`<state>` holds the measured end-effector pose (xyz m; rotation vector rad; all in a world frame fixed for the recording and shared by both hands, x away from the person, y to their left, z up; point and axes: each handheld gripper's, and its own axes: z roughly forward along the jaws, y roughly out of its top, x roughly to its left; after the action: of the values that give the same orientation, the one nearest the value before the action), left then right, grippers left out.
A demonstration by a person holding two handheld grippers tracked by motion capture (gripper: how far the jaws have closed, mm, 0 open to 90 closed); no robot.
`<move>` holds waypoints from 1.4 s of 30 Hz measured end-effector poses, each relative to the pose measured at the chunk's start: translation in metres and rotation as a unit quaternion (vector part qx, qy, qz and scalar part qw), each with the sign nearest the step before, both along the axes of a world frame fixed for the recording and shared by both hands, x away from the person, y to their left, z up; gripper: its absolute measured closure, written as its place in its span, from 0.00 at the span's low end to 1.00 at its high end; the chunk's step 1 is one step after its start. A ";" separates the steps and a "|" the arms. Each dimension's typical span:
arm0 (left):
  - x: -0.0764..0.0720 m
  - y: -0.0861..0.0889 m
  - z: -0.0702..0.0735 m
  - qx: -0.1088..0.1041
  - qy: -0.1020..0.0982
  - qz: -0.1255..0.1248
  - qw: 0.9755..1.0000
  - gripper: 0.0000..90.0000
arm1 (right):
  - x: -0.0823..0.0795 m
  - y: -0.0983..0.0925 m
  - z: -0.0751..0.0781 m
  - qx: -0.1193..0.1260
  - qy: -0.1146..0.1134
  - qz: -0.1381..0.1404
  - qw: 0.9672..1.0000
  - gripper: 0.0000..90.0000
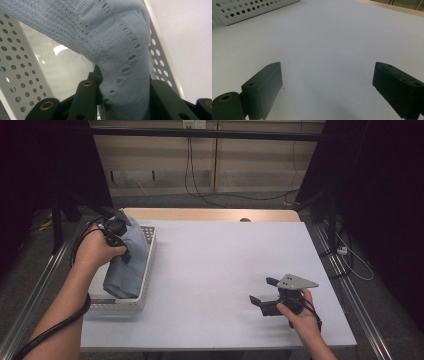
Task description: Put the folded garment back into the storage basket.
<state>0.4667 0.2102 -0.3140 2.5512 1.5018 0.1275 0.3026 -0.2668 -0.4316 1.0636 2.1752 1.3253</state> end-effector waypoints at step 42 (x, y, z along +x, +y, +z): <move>-0.009 -0.001 -0.006 -0.024 0.017 0.000 1.000 0.78 | -0.001 0.004 0.000 -0.004 -0.001 0.004 1.000 0.10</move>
<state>0.4573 0.2094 -0.3203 2.5280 1.4981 0.0485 0.3020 -0.2629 -0.4315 1.0518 2.1844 1.3201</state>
